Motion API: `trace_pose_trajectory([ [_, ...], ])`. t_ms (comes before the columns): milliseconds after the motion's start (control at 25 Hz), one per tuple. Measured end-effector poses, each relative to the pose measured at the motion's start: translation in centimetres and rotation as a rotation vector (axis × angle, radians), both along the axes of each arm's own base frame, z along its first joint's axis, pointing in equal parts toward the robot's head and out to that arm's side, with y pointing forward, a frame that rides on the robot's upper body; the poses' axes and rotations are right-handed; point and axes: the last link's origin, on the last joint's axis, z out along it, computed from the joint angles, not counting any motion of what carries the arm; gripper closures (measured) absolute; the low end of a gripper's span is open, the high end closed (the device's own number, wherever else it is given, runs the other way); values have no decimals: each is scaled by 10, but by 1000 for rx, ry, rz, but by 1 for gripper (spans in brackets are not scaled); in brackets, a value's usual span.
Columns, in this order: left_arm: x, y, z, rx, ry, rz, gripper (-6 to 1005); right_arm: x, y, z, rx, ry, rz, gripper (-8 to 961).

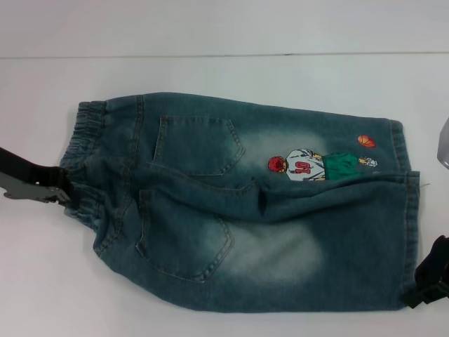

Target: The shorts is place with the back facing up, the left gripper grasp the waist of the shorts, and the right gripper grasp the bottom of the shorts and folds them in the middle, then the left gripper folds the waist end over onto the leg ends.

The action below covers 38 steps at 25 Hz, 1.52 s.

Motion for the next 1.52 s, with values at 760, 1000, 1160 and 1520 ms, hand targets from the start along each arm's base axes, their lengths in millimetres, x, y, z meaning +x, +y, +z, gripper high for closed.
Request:
trace_pose_trajectory([
  [760, 3, 10, 25, 108, -60, 6, 965, 10, 8, 41, 324, 364, -9, 916],
  [1000, 1, 24, 24, 243, -127, 8, 965, 19, 14, 29, 562, 558, -36, 916],
  [1160, -2, 31, 23, 329, -164, 15, 965, 27, 16, 23, 710, 631, -43, 916],
  [1520, -17, 36, 15, 528, -256, 51, 965, 54, 23, -2, 1021, 566, -78, 916],
])
